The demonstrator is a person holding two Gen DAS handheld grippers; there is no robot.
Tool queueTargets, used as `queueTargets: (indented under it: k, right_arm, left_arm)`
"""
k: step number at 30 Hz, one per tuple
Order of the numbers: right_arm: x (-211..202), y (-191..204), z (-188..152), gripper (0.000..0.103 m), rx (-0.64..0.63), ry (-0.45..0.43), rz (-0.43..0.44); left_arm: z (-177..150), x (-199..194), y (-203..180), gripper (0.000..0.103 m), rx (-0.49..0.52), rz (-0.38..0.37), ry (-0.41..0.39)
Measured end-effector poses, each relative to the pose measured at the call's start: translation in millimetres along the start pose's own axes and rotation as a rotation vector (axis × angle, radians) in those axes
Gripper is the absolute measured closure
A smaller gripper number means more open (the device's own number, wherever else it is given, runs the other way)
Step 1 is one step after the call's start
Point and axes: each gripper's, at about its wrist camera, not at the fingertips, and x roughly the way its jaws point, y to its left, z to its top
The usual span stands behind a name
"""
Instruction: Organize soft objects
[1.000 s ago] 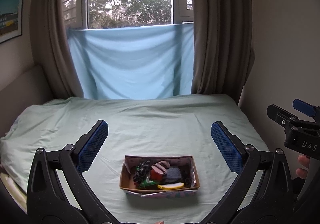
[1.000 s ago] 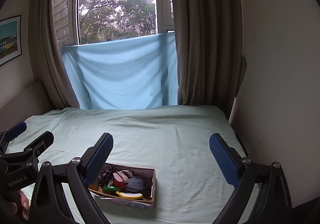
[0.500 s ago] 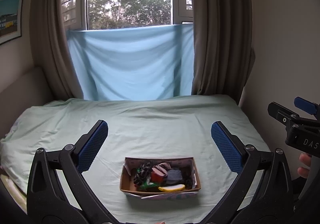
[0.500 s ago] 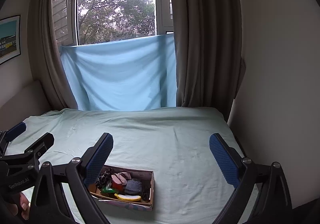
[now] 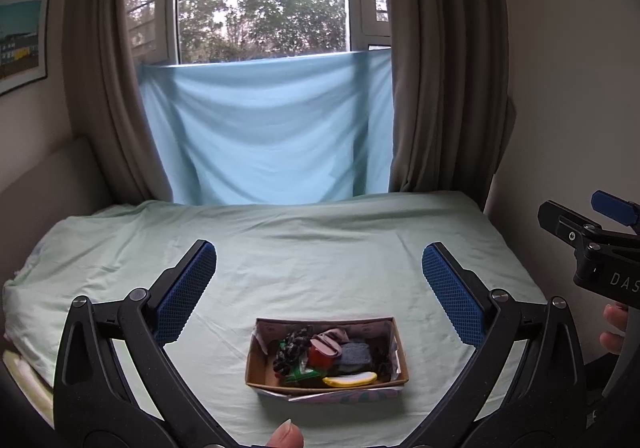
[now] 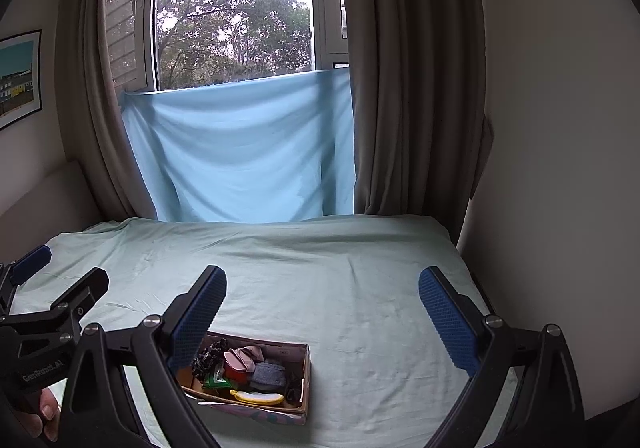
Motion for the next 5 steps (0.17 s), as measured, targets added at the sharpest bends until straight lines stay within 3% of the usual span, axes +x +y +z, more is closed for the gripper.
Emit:
queueTargets:
  k: [5]
  right_arm:
    - [3.3,-0.2,-0.6,0.007,0.003,0.014,0.004]
  left_arm:
    - [-4.0,6.2,-1.4,0.000,-0.013,-0.013,0.027]
